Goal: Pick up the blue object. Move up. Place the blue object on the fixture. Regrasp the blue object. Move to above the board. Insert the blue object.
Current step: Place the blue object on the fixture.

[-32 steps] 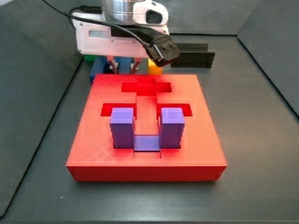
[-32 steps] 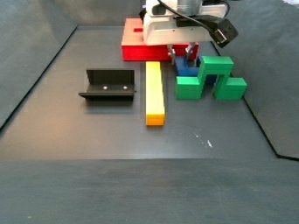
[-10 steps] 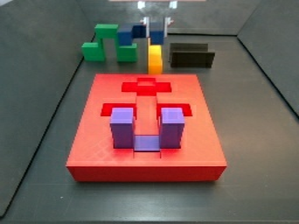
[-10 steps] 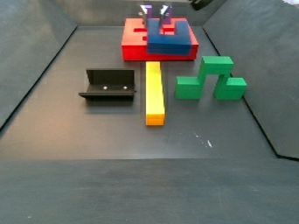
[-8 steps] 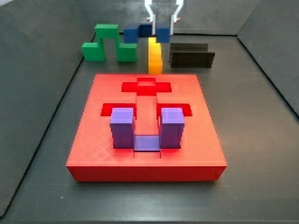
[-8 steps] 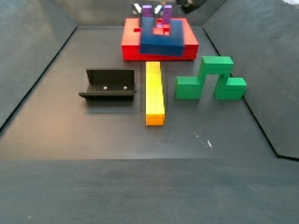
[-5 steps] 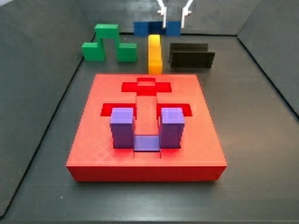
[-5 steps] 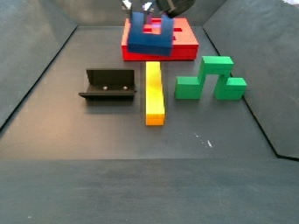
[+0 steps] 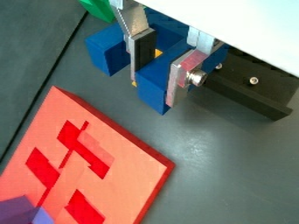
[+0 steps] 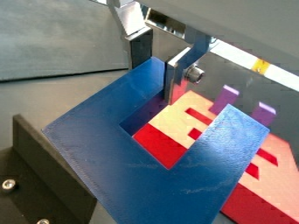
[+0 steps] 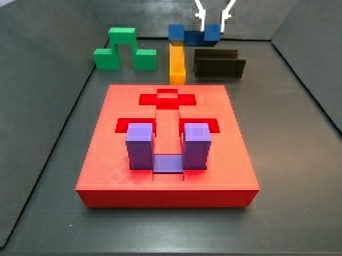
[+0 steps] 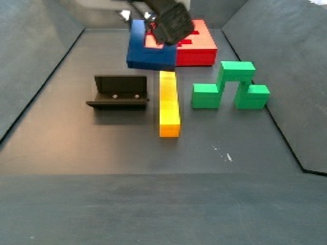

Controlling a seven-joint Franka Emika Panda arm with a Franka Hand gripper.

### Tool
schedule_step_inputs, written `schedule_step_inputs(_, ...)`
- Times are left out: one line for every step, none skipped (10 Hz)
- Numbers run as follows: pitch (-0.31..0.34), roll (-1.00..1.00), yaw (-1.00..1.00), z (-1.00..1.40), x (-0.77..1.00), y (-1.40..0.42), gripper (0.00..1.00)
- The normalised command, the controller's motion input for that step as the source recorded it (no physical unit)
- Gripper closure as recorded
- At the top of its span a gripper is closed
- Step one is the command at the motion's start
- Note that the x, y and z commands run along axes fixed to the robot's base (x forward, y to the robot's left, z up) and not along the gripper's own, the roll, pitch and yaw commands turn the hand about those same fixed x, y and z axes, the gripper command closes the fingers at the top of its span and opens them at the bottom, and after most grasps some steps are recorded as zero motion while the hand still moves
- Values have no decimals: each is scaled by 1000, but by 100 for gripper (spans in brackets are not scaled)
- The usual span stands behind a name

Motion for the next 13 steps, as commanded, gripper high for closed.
schedule_step_inputs(320,-586,0,0,846,209,100)
schedule_step_inputs(203,-594,0,3,869,260,100)
schedule_step_inputs(94,-640,0,3,854,343,100)
schedule_step_inputs(0,-640,0,0,851,429,100)
schedule_step_inputs(0,-597,0,-11,840,500,100)
schedule_step_inputs(0,-440,0,-63,926,477,100)
schedule_step_inputs(54,-351,0,-174,794,477,100)
schedule_step_inputs(0,-71,-100,-180,80,106,100)
schedule_step_inputs(0,0,0,-74,46,0,100)
schedule_step_inputs(0,180,0,-403,511,0,100)
schedule_step_inputs(143,289,74,-471,823,49,100)
schedule_step_inputs(266,286,254,-357,734,57,100)
schedule_step_inputs(311,269,246,-220,534,6,100)
